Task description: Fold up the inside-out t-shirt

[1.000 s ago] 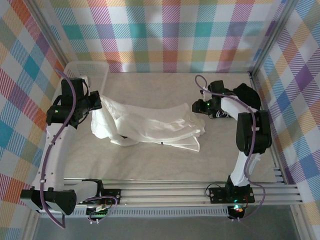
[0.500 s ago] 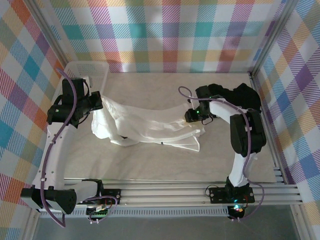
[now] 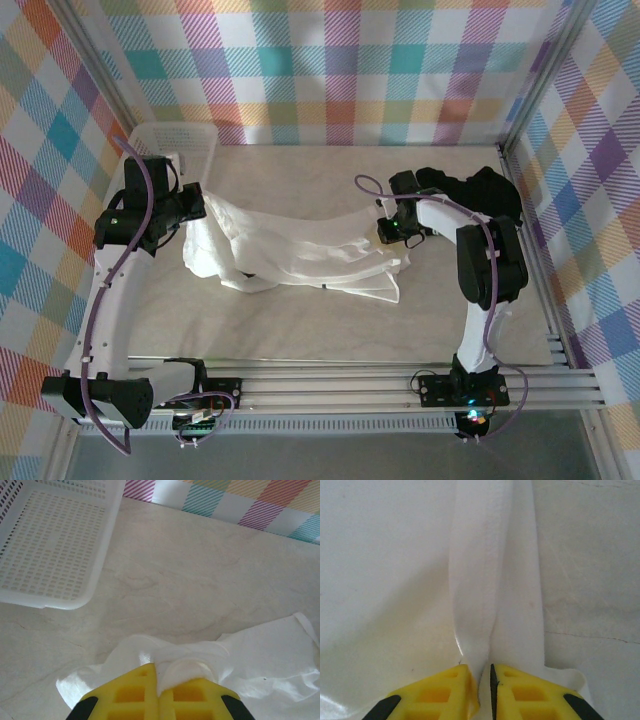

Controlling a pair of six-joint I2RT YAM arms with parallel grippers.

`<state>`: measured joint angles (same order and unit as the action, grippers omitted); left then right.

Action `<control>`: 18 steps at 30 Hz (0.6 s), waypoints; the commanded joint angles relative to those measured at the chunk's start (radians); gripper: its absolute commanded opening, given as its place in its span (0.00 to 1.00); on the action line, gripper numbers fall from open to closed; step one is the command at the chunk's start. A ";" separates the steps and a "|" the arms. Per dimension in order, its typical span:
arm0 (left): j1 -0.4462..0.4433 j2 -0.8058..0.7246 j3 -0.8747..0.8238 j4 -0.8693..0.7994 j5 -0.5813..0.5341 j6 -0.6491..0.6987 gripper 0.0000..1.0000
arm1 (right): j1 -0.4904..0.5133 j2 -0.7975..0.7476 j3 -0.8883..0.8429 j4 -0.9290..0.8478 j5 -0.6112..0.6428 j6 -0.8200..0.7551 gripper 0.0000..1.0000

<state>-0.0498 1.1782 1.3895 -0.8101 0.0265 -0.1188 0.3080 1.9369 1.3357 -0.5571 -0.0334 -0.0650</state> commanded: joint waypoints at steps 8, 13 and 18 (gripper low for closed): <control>0.012 -0.011 -0.015 0.023 0.013 0.011 0.00 | 0.001 0.026 0.030 0.004 -0.011 -0.001 0.16; 0.013 -0.007 -0.011 0.023 0.016 0.003 0.00 | -0.019 -0.085 0.005 0.020 -0.062 0.014 0.00; 0.014 -0.008 -0.001 0.023 0.018 -0.019 0.00 | -0.098 -0.319 -0.071 0.071 -0.299 0.070 0.00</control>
<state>-0.0498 1.1782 1.3895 -0.8101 0.0364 -0.1200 0.2543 1.7683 1.2854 -0.5339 -0.1677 -0.0360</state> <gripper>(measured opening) 0.052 0.064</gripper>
